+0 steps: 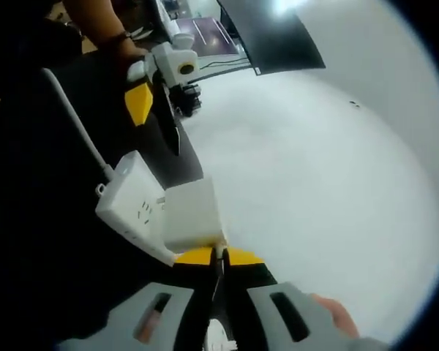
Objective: Insert the desk lamp plug into the socket, turn on the power strip switch, turn on the lamp switch, then turn off the lamp switch, turn off the power strip switch, and remove the plug from the socket.
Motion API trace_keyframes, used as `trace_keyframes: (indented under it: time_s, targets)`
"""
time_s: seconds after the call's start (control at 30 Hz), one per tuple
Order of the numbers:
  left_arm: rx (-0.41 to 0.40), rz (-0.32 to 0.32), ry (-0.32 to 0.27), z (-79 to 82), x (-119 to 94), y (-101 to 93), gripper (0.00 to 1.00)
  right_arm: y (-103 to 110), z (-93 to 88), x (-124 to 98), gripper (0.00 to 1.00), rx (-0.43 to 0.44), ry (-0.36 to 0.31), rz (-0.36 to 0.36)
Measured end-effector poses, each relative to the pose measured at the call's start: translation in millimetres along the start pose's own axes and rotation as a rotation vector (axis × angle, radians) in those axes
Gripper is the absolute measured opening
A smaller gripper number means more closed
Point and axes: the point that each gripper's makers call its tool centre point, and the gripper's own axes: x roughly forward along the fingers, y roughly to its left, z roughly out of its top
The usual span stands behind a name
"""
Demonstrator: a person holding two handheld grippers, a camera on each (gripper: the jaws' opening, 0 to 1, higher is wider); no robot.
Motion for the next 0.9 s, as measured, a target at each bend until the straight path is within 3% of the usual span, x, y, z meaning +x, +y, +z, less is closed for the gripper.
trace_keyframes:
  time_s: [0.23,0.9]
  targets:
    - [0.003,0.002,0.001,-0.1,0,0.3,0.75,11,1.0,6,0.06,0.007,0.005,0.013]
    - [0.006,0.004,0.006,-0.7,1,0.1,0.74,21,-0.1,-6,0.07,-0.042,0.003,0.021]
